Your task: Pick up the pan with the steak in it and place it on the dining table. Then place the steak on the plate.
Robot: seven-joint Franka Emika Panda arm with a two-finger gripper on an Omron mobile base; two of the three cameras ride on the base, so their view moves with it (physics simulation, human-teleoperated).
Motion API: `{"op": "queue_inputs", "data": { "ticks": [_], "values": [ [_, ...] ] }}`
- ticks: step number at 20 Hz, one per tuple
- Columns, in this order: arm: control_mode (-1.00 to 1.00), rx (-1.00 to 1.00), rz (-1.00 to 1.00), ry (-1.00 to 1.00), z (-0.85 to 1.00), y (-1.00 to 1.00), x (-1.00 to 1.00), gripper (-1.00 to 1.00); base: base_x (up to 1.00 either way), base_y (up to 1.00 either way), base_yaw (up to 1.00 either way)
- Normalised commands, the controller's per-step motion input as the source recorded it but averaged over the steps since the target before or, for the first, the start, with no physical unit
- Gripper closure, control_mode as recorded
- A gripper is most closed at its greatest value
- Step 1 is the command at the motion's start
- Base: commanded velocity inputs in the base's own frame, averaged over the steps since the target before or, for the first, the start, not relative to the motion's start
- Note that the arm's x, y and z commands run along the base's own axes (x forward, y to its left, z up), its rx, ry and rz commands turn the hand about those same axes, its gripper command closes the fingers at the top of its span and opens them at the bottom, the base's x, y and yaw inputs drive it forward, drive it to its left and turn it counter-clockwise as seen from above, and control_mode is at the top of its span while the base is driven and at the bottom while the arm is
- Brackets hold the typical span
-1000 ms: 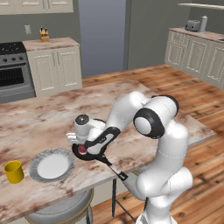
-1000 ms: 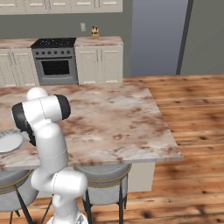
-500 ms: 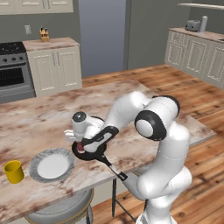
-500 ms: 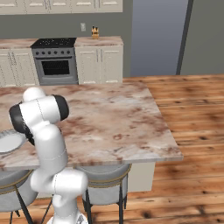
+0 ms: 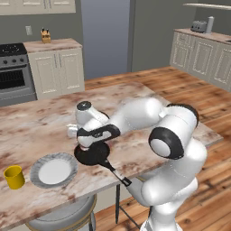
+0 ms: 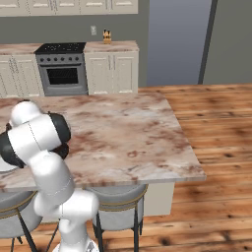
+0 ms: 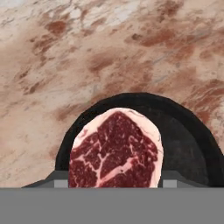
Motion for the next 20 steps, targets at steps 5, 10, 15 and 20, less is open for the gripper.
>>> {"op": "queue_inputs", "data": {
  "ticks": [5,10,15,20],
  "values": [
    [-1.00,0.08,0.00,0.10,0.46,-0.55,-0.53,1.00,0.00,0.00,0.00],
    [-1.00,0.09,0.00,0.06,0.37,-0.37,-0.45,1.00,0.00,0.00,0.00],
    [-1.00,0.03,0.00,0.00,0.11,0.56,0.05,1.00,0.00,0.00,0.00],
    [-1.00,0.00,-0.01,-0.01,0.00,0.93,0.15,1.00,0.00,0.00,0.00]
  ]
}}
